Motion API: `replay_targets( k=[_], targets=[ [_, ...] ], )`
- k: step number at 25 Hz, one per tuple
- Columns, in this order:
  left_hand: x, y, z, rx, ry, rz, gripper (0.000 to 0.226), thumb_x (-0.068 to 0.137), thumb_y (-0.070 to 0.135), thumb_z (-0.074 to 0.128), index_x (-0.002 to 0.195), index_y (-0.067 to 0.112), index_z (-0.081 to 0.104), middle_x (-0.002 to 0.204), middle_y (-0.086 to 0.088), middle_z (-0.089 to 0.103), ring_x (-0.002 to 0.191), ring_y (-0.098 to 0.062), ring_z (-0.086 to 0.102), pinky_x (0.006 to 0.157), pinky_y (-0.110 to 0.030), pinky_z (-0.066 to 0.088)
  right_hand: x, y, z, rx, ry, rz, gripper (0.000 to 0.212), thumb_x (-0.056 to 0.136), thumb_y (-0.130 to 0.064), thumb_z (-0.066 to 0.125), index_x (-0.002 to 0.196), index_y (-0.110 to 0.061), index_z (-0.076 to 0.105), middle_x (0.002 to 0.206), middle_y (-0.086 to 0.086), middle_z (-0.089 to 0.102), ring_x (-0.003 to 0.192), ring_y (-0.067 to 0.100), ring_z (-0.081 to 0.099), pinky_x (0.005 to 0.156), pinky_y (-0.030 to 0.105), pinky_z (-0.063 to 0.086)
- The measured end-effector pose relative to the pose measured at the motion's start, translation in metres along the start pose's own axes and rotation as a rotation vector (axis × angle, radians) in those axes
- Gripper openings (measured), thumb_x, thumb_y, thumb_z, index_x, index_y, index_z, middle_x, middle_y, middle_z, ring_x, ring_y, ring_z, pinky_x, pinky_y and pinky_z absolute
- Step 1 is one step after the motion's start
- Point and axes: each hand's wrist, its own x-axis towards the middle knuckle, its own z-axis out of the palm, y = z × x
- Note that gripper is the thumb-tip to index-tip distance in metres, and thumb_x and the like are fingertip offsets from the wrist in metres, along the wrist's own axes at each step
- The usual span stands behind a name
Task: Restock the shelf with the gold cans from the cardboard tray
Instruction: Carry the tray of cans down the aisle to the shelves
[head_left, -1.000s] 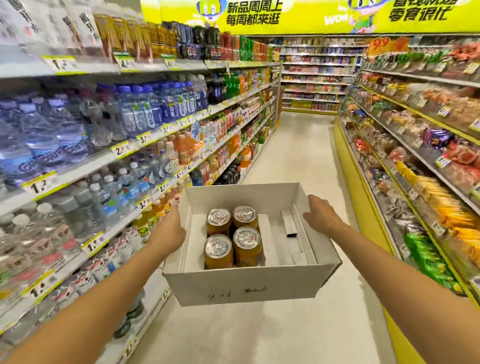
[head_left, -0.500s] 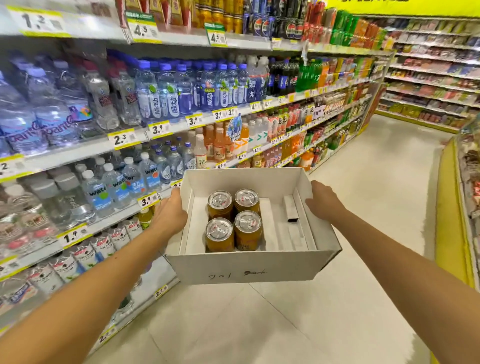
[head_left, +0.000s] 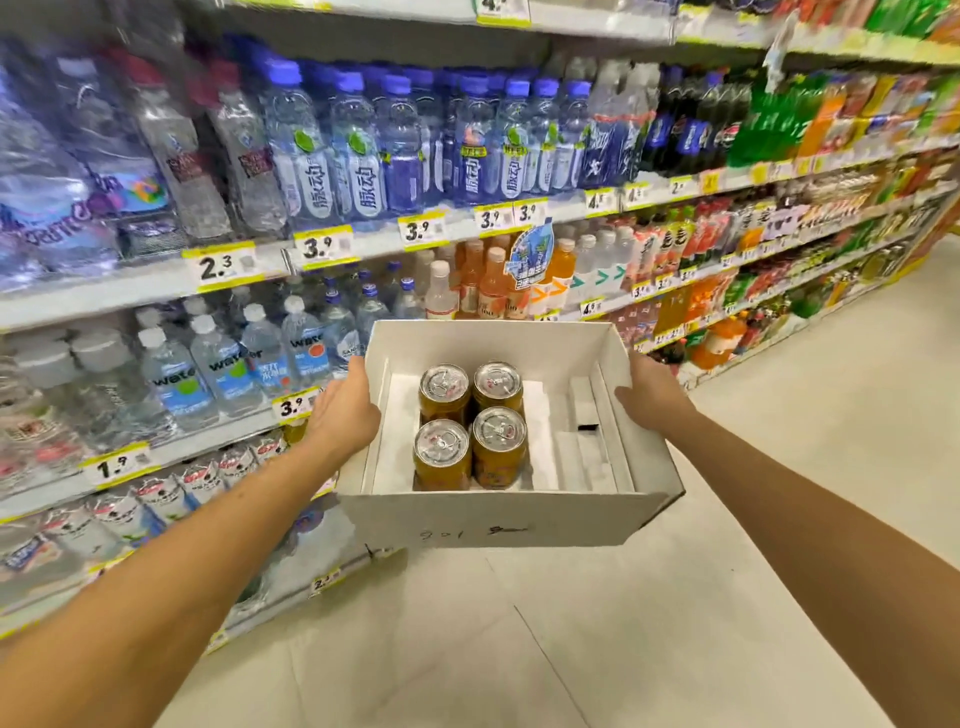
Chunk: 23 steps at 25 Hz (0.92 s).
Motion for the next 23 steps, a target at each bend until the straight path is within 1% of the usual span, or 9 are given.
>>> replay_targets(
  k=[2,5,8,12,15,17,20,22,23],
  targets=[
    [0.014,0.014,0.008,0.003,0.033,-0.042,0.042,0.087,-0.006,0.037,0.127,0.006,0.036,0.115,-0.026,0.056,0.108,-0.042,0.05,0.079,-0.044,0.04,0.036,0.004,-0.001,-0.002,-0.017,-0.05,0.035,0.088,-0.001,0.048,0.122,0.007,0.045,0.123,0.028,0.055,0.114,0.041,0.052,0.088,0.041,0.044],
    [0.028,0.033,0.02,0.02,0.063,-0.1,0.04,0.087,-0.005,0.039,0.126,0.003,0.036,0.114,-0.027,0.057,0.108,-0.043,0.051,0.076,-0.042,0.038,0.08,0.012,0.001,-0.012,-0.044,-0.154,0.034,0.087,0.0,0.049,0.12,0.008,0.047,0.122,0.029,0.056,0.114,0.042,0.052,0.089,0.041,0.043],
    [0.039,0.056,0.043,-0.002,0.101,-0.168,0.046,0.087,-0.005,0.04,0.13,0.006,0.033,0.115,-0.027,0.057,0.108,-0.044,0.052,0.078,-0.045,0.04,0.123,0.028,0.001,-0.039,-0.098,-0.208,0.032,0.088,-0.001,0.048,0.118,0.009,0.046,0.121,0.03,0.055,0.114,0.044,0.051,0.089,0.042,0.043],
    [0.046,0.089,0.096,-0.018,0.215,-0.316,0.051,0.084,-0.008,0.037,0.132,0.009,0.033,0.12,-0.026,0.056,0.111,-0.043,0.051,0.084,-0.047,0.039,0.184,0.056,0.003,-0.076,-0.148,-0.293,0.033,0.089,-0.003,0.045,0.121,0.005,0.041,0.123,0.03,0.054,0.115,0.044,0.051,0.089,0.044,0.043],
    [0.047,0.106,0.147,-0.052,0.285,-0.41,0.053,0.081,-0.01,0.038,0.13,0.008,0.035,0.113,-0.029,0.058,0.104,-0.045,0.053,0.08,-0.047,0.041,0.22,0.082,0.015,-0.092,-0.19,-0.369,0.035,0.089,-0.001,0.044,0.123,0.005,0.04,0.12,0.03,0.055,0.115,0.044,0.05,0.089,0.044,0.042],
    [0.049,0.111,0.18,-0.061,0.286,-0.446,0.05,0.082,-0.007,0.041,0.129,0.007,0.035,0.114,-0.03,0.058,0.103,-0.047,0.055,0.08,-0.048,0.042,0.239,0.102,0.033,-0.09,-0.228,-0.415,0.039,0.088,0.001,0.044,0.126,0.005,0.037,0.12,0.032,0.054,0.115,0.046,0.049,0.088,0.045,0.042],
    [0.054,0.109,0.223,-0.04,0.256,-0.536,0.05,0.086,-0.002,0.043,0.134,0.008,0.031,0.113,-0.031,0.059,0.105,-0.048,0.053,0.077,-0.045,0.038,0.259,0.129,0.071,-0.087,-0.265,-0.444,0.045,0.088,0.001,0.045,0.131,0.004,0.033,0.117,0.035,0.055,0.11,0.048,0.051,0.084,0.045,0.043],
    [0.055,0.101,0.252,-0.003,0.25,-0.554,0.055,0.087,-0.002,0.043,0.138,0.007,0.027,0.107,-0.033,0.061,0.102,-0.049,0.054,0.075,-0.045,0.039,0.267,0.146,0.101,-0.088,-0.285,-0.46,0.058,0.087,0.003,0.045,0.141,-0.002,0.024,0.115,0.034,0.058,0.108,0.048,0.054,0.084,0.046,0.044],
    [0.057,0.092,0.269,0.018,0.25,-0.55,0.057,0.087,-0.002,0.043,0.14,0.007,0.024,0.107,-0.033,0.061,0.101,-0.049,0.054,0.077,-0.046,0.04,0.27,0.153,0.119,-0.09,-0.29,-0.458,0.06,0.087,0.002,0.044,0.142,-0.002,0.021,0.116,0.033,0.058,0.109,0.048,0.054,0.085,0.046,0.044]
  ],
)
